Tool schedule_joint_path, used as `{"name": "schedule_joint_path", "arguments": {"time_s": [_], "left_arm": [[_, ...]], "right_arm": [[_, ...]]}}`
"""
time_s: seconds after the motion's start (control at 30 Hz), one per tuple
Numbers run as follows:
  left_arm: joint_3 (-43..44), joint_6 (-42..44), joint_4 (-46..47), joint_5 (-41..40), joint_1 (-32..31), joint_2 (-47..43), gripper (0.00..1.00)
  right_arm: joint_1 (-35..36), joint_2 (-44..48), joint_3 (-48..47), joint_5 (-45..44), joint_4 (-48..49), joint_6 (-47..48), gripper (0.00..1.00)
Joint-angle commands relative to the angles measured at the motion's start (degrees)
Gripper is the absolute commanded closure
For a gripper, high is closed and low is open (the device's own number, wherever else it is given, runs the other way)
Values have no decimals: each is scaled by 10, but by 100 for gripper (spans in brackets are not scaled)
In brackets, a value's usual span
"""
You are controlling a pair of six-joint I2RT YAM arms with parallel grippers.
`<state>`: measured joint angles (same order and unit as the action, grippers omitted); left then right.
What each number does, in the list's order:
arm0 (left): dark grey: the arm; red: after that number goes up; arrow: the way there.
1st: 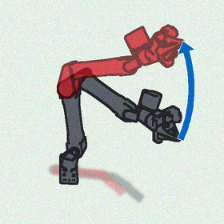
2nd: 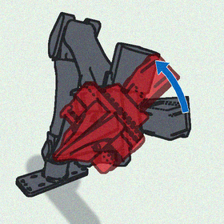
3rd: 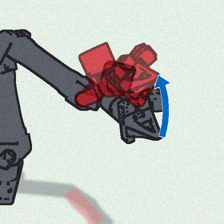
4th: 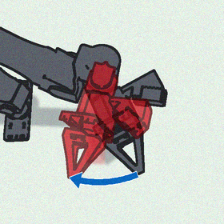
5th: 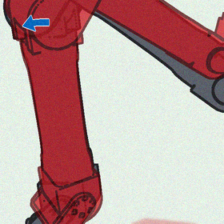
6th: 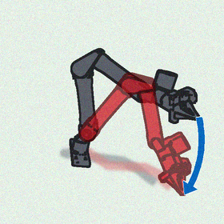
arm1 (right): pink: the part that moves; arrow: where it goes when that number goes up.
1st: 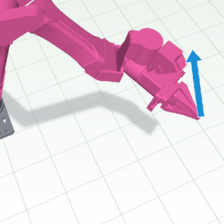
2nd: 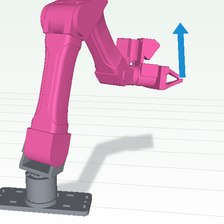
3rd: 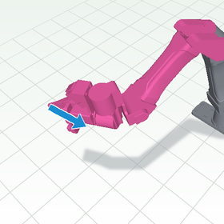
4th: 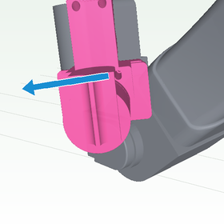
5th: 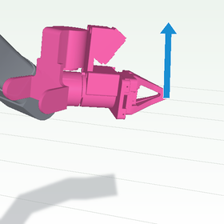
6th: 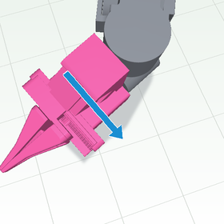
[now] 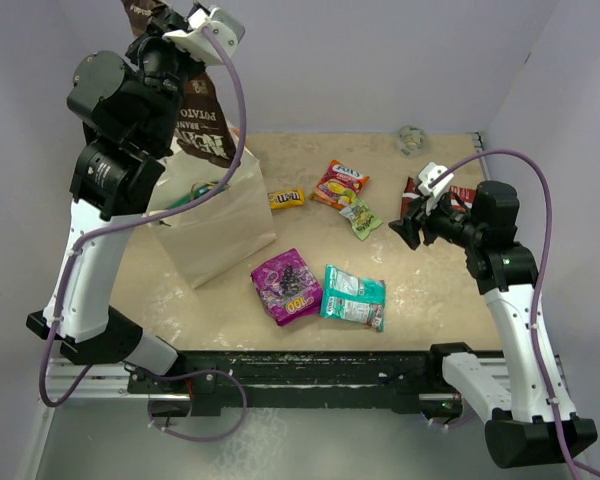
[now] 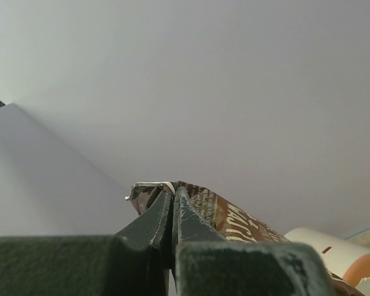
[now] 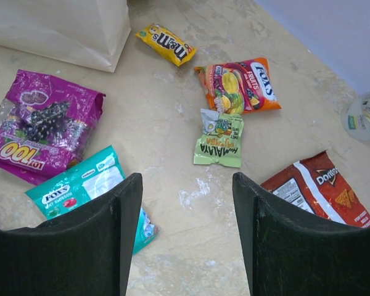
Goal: Place the snacks into the paper bag
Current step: Place the snack in the paper bag.
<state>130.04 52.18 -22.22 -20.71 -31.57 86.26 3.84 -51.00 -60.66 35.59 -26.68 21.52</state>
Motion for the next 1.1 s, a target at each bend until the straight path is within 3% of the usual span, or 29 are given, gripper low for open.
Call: {"name": "schedule_joint_path", "arguments": {"time_s": [0.0, 0.53, 1.07], "left_arm": [[-11, 50, 64, -73, 0, -28, 100], [-116, 56, 71, -206, 0, -62, 100], [-180, 58, 64, -241, 1, -81, 100]], "right_arm": [[-1, 3, 3, 15, 19, 1, 37], [-3, 0, 10, 28, 27, -3, 37], [-7, -1, 17, 37, 30, -6, 37]]}}
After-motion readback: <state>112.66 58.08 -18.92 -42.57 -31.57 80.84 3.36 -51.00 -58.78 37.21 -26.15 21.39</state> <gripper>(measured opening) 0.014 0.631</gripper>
